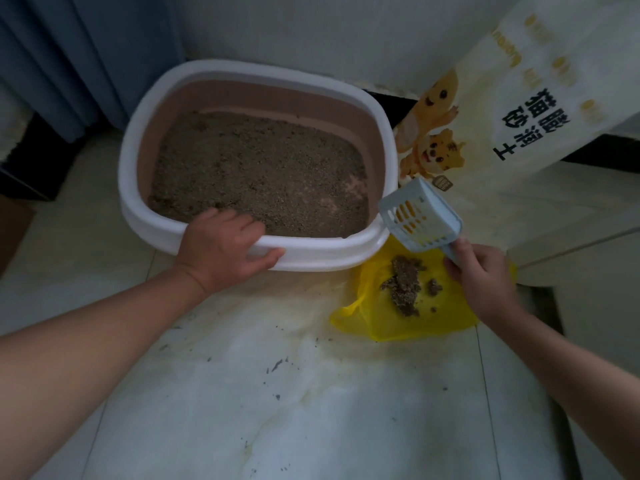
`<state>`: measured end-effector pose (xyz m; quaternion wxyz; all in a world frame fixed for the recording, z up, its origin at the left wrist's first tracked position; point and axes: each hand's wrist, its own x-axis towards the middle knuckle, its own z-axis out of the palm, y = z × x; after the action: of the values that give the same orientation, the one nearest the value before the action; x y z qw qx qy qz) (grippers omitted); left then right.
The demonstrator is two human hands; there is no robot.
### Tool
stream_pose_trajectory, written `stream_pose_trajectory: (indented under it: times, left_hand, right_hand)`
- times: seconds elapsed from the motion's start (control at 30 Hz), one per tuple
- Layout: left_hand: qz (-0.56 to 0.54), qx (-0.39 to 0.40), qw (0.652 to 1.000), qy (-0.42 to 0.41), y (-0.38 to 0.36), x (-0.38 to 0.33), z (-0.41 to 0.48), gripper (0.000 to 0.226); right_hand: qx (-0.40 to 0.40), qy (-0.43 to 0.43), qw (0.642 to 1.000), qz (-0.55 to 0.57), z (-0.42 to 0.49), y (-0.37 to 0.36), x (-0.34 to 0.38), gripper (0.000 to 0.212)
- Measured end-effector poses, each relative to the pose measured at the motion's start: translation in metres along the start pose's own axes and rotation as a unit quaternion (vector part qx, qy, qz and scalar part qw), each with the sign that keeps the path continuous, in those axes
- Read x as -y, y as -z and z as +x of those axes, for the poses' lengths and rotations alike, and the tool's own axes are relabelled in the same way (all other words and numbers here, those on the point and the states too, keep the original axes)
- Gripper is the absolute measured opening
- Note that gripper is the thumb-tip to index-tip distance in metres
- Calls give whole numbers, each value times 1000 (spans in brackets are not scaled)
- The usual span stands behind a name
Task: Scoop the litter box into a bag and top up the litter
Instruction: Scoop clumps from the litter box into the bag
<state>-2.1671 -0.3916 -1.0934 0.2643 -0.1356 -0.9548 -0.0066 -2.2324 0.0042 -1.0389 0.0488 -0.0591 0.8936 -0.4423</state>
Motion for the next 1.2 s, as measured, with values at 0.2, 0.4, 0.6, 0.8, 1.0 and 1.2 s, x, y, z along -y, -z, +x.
stream_pose_trajectory:
  times: [0.2, 0.4, 0.6, 0.8, 1.0, 1.2]
  left_hand:
    - [-14, -15, 1000, 2, 1, -1, 1, 44]
    - [-24, -22, 999, 11, 1, -2, 1, 44]
    - [-73, 3, 997, 31, 7, 1, -3, 46]
    - [-60, 2, 995, 77, 24, 36, -20, 52]
    - [-44, 4, 992, 115, 30, 73, -44, 53]
    - [-20, -15, 992, 123, 19, 65, -49, 53]
  right_hand:
    - [66, -21, 997, 46, 22, -38, 46, 41]
    - [85, 30, 989, -120, 50, -73, 92, 44]
    - [103, 103, 923, -356, 93, -91, 126, 35]
    - [177, 123, 888, -406, 104, -109, 142, 32]
    - [196, 110, 888, -401, 100, -152, 149, 36]
    - [204, 121, 881, -410, 111, -191, 171, 27]
